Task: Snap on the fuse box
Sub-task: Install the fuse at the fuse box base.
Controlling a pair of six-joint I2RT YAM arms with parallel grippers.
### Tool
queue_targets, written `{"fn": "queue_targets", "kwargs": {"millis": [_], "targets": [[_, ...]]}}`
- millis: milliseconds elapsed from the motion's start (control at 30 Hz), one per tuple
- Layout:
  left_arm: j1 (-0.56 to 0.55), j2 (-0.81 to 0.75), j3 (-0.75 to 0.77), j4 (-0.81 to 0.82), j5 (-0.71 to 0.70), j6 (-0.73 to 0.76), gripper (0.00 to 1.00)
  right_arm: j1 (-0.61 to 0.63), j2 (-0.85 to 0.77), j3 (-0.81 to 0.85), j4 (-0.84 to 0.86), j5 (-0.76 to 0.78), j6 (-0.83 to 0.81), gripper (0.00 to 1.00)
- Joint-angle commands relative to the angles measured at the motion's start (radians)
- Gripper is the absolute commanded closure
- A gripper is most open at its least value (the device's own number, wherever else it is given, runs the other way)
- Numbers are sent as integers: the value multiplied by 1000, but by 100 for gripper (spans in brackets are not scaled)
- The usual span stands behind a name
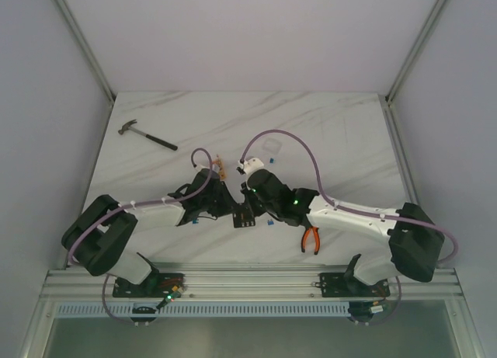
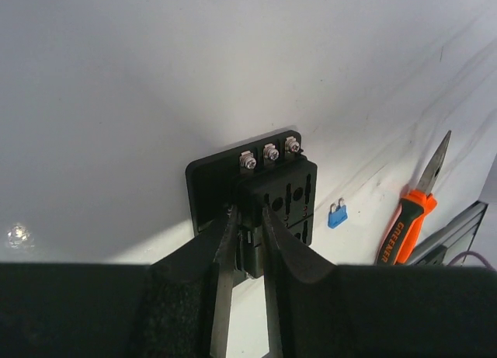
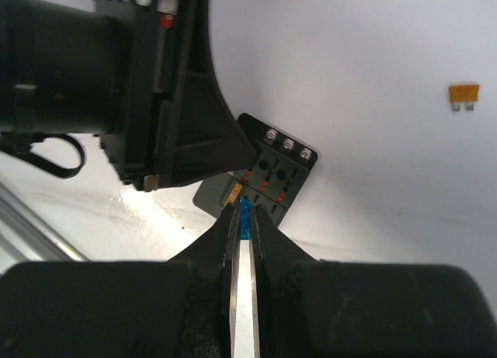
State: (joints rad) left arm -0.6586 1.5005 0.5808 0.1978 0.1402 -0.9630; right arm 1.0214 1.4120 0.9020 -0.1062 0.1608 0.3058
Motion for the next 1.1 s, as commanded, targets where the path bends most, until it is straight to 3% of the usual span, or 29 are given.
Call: {"fn": "queue_targets", "kwargs": {"millis": [0,233,1067], "targets": [[-2,-3,-57,-45,-116,-77,72,9,37,-10,-6,104,94,100],[-1,-37,-104,-38,-192,-163,72,16,62,-1,2,107,97,100],[-3,-112,-147,21,-171,-227,70,79,251,114,-20,244,126,100]]}}
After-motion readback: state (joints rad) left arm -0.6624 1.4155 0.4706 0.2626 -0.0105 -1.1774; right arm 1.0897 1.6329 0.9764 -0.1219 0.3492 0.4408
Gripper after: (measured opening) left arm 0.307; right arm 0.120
